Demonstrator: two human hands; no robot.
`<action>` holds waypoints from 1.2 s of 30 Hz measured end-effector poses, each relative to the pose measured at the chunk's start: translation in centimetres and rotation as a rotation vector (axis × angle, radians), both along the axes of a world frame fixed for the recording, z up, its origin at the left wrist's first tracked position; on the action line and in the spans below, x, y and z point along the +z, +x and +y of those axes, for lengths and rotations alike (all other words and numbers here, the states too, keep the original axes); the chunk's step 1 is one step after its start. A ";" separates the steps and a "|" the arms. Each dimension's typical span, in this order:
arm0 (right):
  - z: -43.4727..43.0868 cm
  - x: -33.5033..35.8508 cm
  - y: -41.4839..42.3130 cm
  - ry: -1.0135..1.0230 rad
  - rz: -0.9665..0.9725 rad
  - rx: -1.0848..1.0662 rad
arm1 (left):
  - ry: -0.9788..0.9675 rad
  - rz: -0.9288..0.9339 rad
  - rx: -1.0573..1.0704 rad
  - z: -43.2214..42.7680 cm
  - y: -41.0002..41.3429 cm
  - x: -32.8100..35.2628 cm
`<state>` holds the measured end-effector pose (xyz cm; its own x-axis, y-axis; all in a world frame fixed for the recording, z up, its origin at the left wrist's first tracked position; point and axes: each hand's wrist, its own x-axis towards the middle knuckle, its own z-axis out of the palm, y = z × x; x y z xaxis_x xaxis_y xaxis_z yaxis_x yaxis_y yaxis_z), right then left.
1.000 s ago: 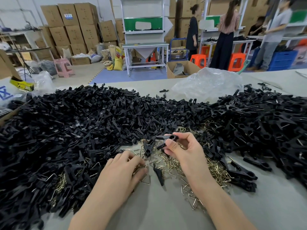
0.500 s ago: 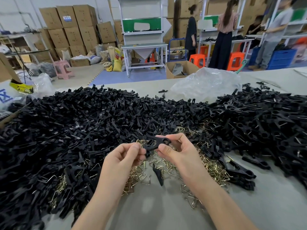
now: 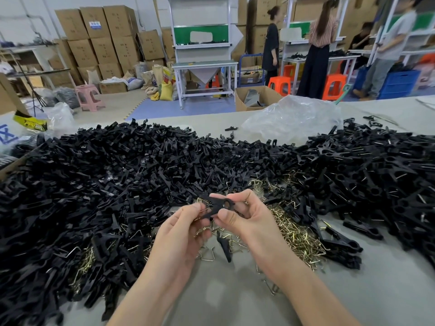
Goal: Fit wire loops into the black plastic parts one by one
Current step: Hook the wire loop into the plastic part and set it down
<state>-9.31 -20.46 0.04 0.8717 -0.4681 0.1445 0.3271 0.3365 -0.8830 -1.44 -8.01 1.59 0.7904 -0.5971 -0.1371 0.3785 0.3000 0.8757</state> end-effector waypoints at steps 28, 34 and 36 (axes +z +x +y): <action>-0.7 -0.8 0.3 0.019 -0.011 0.072 | -0.003 0.053 -0.144 -0.1 0.0 0.0; -0.1 -0.3 -0.2 -0.093 0.013 0.197 | -0.018 -0.059 -0.262 0.4 -0.3 0.2; -0.1 0.0 -0.5 -0.152 0.058 0.200 | -0.030 -0.086 -0.311 0.3 -0.7 0.2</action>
<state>-9.80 -20.52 0.06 0.9538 -0.2621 0.1469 0.2146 0.2519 -0.9437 -2.16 -7.71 1.77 0.5777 -0.8143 -0.0560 0.3810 0.2083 0.9008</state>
